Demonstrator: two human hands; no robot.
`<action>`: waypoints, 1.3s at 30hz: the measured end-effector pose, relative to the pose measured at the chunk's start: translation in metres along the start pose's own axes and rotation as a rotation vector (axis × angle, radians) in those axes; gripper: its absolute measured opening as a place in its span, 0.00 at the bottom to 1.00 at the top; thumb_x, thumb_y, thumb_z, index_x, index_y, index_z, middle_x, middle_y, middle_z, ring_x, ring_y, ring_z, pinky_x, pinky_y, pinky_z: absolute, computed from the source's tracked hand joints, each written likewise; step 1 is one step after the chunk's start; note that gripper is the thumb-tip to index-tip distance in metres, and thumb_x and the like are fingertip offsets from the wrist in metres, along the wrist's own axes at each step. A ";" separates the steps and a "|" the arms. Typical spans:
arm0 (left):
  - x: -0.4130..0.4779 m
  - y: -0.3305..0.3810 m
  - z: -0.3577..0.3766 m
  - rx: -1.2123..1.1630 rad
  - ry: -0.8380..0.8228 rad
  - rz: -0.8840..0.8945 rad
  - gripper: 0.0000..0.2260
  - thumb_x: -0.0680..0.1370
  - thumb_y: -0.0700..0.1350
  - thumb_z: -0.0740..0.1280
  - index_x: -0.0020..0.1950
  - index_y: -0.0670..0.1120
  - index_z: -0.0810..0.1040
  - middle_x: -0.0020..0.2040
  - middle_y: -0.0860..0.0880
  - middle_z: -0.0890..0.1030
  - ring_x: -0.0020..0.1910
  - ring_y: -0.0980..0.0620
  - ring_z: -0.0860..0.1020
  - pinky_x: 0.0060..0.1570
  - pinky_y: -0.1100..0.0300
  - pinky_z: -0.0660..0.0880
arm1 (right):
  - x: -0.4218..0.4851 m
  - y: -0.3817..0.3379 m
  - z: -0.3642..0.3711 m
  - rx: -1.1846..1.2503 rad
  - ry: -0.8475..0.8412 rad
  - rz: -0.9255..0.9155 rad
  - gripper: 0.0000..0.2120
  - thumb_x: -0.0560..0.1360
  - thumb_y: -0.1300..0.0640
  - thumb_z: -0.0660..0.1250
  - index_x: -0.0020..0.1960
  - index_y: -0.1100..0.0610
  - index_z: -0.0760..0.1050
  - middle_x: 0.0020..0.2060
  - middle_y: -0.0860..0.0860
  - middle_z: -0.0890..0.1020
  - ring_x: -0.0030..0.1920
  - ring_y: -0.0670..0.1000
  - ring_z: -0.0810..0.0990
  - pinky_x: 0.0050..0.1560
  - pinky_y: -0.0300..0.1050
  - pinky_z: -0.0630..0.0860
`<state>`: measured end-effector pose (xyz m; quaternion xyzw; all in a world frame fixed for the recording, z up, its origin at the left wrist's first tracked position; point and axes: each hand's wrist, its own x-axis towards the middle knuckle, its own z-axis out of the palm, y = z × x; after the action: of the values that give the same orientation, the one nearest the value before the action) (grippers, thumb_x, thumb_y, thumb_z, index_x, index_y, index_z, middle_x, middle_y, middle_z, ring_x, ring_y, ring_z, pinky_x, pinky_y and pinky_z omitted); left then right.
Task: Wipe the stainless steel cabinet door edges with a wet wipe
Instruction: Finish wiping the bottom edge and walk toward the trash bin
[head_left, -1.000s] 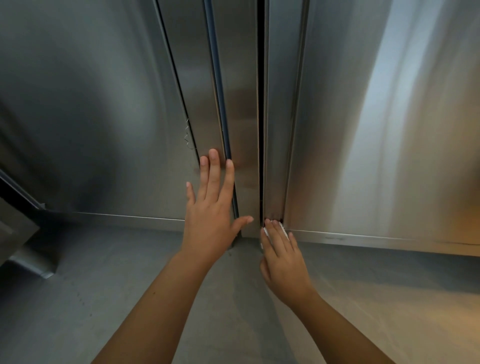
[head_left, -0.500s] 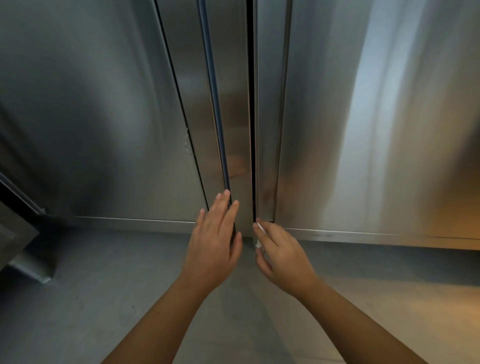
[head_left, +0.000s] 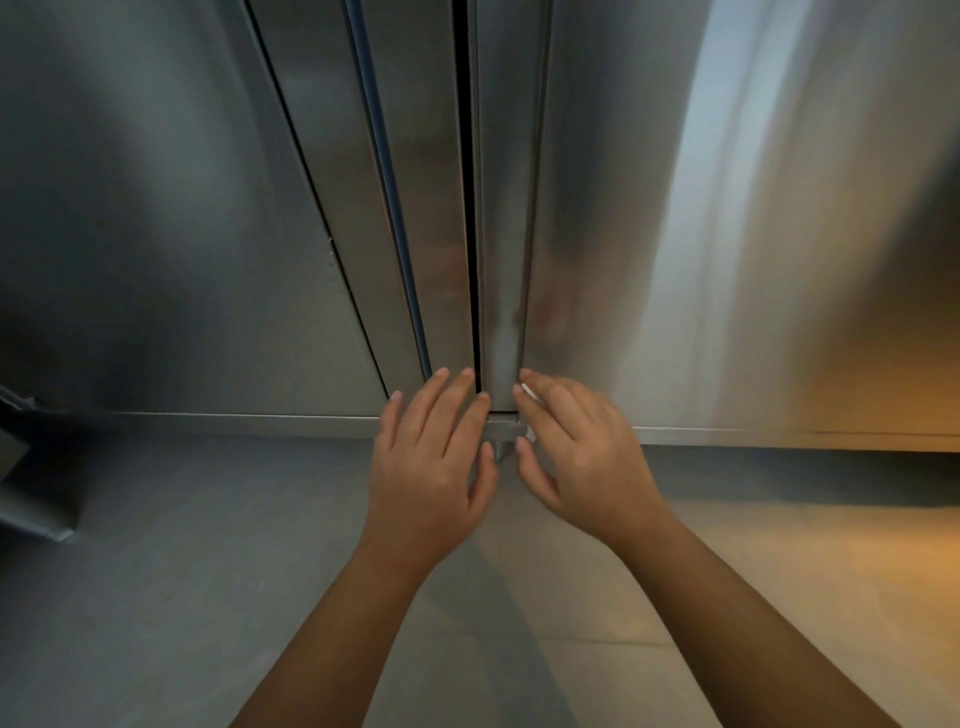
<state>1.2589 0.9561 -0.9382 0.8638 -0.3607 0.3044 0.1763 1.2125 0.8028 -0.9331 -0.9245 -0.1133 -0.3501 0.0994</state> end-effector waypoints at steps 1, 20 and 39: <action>0.006 0.004 -0.006 -0.012 -0.003 -0.041 0.16 0.75 0.45 0.59 0.55 0.40 0.80 0.60 0.42 0.79 0.61 0.43 0.75 0.59 0.45 0.68 | 0.005 -0.001 -0.008 0.002 -0.007 0.011 0.16 0.73 0.59 0.62 0.53 0.70 0.78 0.52 0.63 0.81 0.49 0.60 0.81 0.44 0.51 0.78; 0.187 0.062 -0.265 -0.143 -0.133 -0.266 0.16 0.76 0.45 0.58 0.57 0.42 0.80 0.60 0.45 0.79 0.63 0.45 0.74 0.64 0.44 0.63 | 0.194 -0.057 -0.254 0.027 -0.082 0.094 0.15 0.74 0.58 0.62 0.52 0.67 0.80 0.51 0.60 0.82 0.48 0.57 0.81 0.50 0.51 0.76; 0.321 0.088 -0.493 -0.205 -0.185 -0.185 0.17 0.75 0.44 0.57 0.57 0.42 0.80 0.59 0.45 0.79 0.63 0.44 0.74 0.63 0.41 0.61 | 0.332 -0.121 -0.474 -0.071 -0.051 0.161 0.15 0.73 0.58 0.61 0.51 0.68 0.80 0.48 0.60 0.82 0.46 0.58 0.81 0.48 0.49 0.77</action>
<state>1.1757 0.9896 -0.3501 0.8951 -0.3237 0.1677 0.2568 1.1249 0.8395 -0.3493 -0.9422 -0.0288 -0.3210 0.0916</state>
